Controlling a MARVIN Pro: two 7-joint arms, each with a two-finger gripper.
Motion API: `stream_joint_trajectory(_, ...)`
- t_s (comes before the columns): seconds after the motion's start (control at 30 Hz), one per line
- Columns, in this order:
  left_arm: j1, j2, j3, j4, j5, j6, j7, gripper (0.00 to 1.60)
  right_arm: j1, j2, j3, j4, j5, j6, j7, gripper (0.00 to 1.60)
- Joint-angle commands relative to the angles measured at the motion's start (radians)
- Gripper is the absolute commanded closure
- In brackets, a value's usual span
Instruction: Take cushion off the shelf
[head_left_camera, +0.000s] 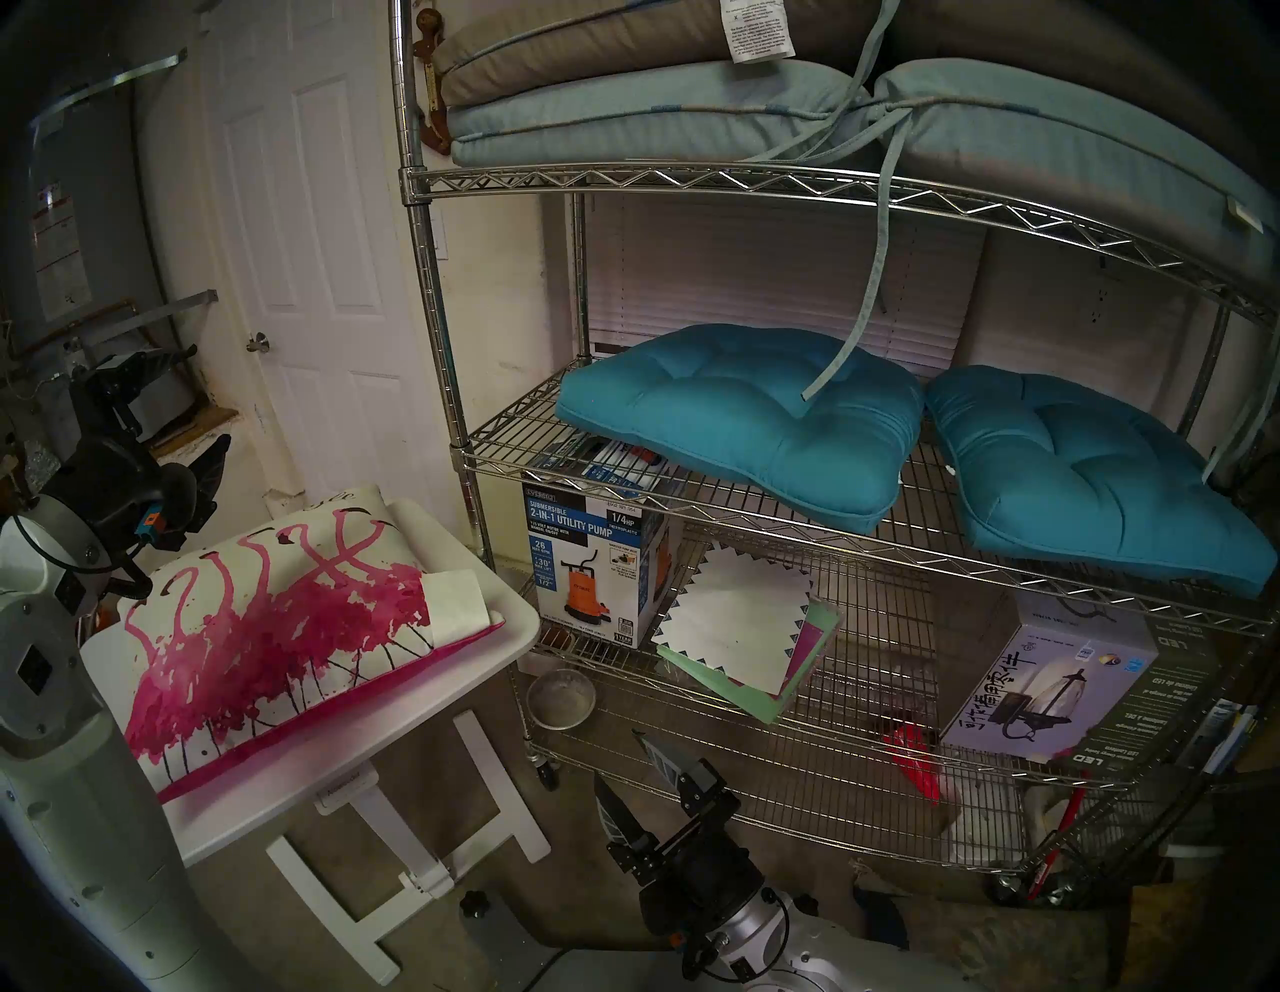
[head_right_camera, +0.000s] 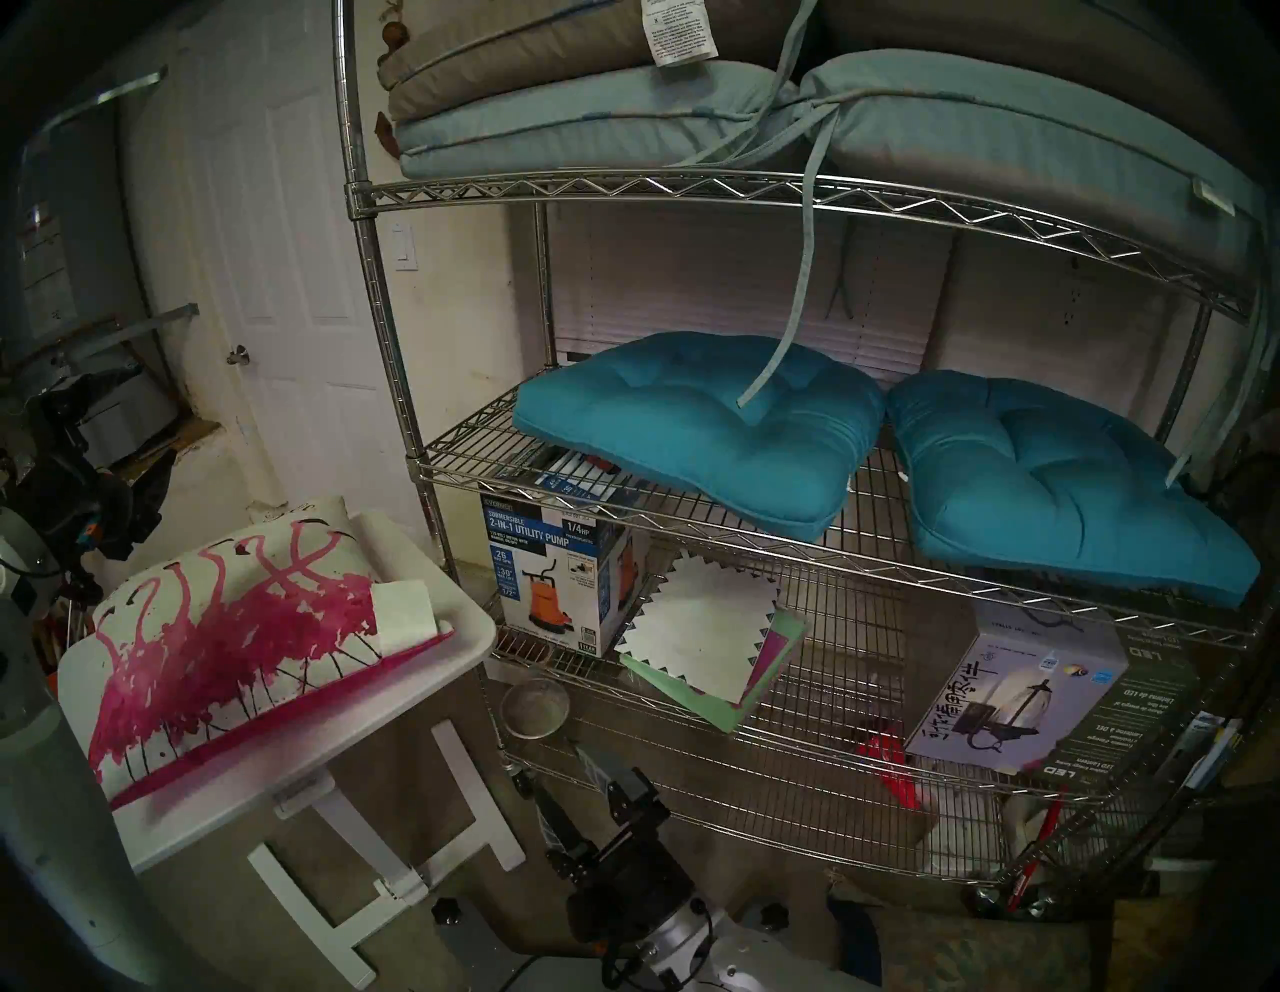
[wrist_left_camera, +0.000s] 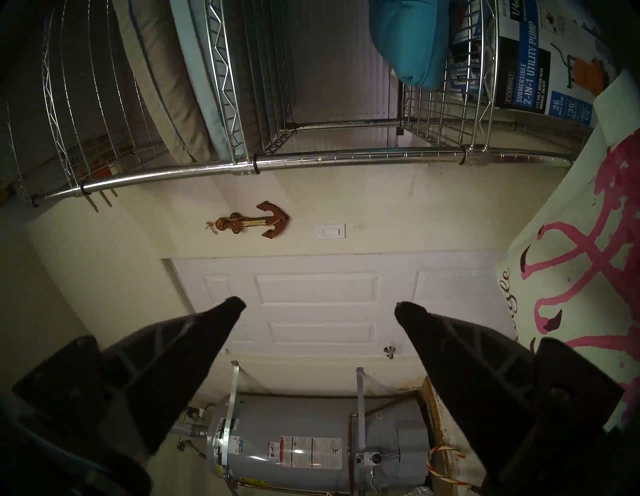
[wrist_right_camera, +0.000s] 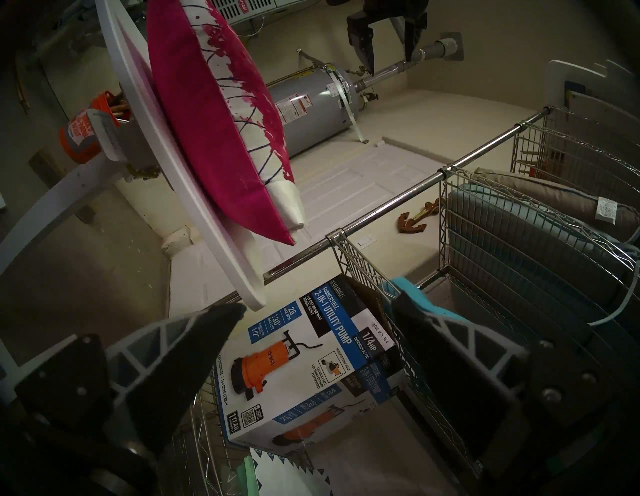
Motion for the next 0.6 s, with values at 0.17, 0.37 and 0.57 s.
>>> stream_joint_trajectory(0.17, 0.0, -0.046, 0.001, -0.014, 0.043, -0.031, 0.086, 0.0, 0.002, -0.004, 0.001, -0.019, 0.0, -0.002, -0.008, 0.0)
stream_joint_trajectory(0.37, 0.0, -0.062, 0.003, -0.014, 0.063, -0.042, 0.109, 0.0, 0.002, -0.004, 0.001, -0.019, 0.0, -0.002, -0.008, 0.0)
stream_joint_trajectory(0.57, -0.001, -0.083, 0.006, -0.014, 0.09, -0.057, 0.138, 0.0, 0.002, -0.003, 0.001, -0.019, 0.0, -0.002, -0.008, 0.0)
